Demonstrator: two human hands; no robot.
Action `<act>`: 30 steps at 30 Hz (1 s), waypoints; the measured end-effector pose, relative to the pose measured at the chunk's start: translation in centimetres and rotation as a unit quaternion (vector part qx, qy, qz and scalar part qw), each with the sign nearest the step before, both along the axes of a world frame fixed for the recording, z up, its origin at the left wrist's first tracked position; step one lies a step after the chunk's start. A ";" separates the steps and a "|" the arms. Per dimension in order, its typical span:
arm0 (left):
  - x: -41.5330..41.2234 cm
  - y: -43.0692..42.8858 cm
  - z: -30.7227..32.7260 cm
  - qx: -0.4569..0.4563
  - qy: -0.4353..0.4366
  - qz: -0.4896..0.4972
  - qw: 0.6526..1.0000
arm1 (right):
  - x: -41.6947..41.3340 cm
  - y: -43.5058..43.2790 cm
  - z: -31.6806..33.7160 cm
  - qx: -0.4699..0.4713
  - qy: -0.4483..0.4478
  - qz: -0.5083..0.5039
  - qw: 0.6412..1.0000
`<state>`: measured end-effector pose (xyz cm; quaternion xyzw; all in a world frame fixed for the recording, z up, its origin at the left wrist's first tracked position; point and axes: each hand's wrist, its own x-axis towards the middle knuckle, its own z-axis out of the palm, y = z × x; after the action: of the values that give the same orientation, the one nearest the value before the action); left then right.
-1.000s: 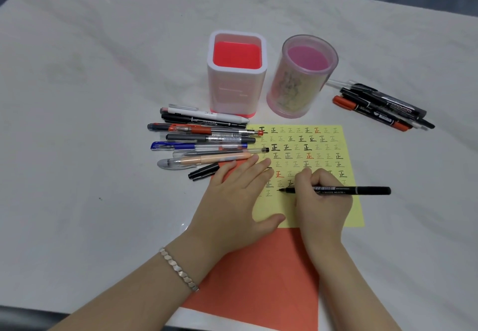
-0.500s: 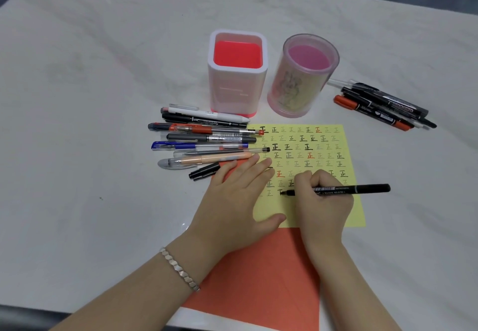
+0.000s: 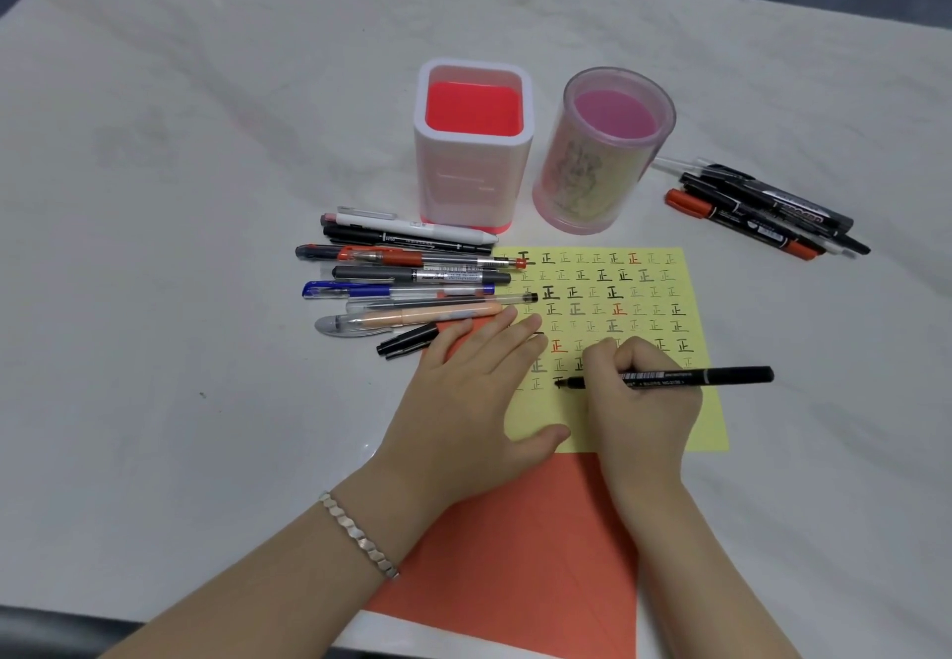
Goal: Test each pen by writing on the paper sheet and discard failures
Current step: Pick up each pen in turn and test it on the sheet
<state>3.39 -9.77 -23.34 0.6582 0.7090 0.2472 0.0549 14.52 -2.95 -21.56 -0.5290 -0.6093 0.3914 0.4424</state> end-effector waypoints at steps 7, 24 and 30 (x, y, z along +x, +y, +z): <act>0.0 0.0 -0.1 -0.006 -0.002 0.001 1.000 | 0.1 0.0 0.2 -0.017 0.016 -0.009 1.000; 0.0 -0.1 0.0 -0.008 0.007 -0.002 1.000 | 0.5 0.3 0.4 -0.036 0.041 -0.068 0.996; -0.1 -0.2 0.2 -0.033 0.008 -0.008 0.999 | 1.2 0.9 1.1 -0.077 0.049 -0.039 0.995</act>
<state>3.33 -9.95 -23.15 0.6638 0.7116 0.2184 0.0728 15.71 -2.09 -20.50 -0.5649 -0.5339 0.4450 0.4449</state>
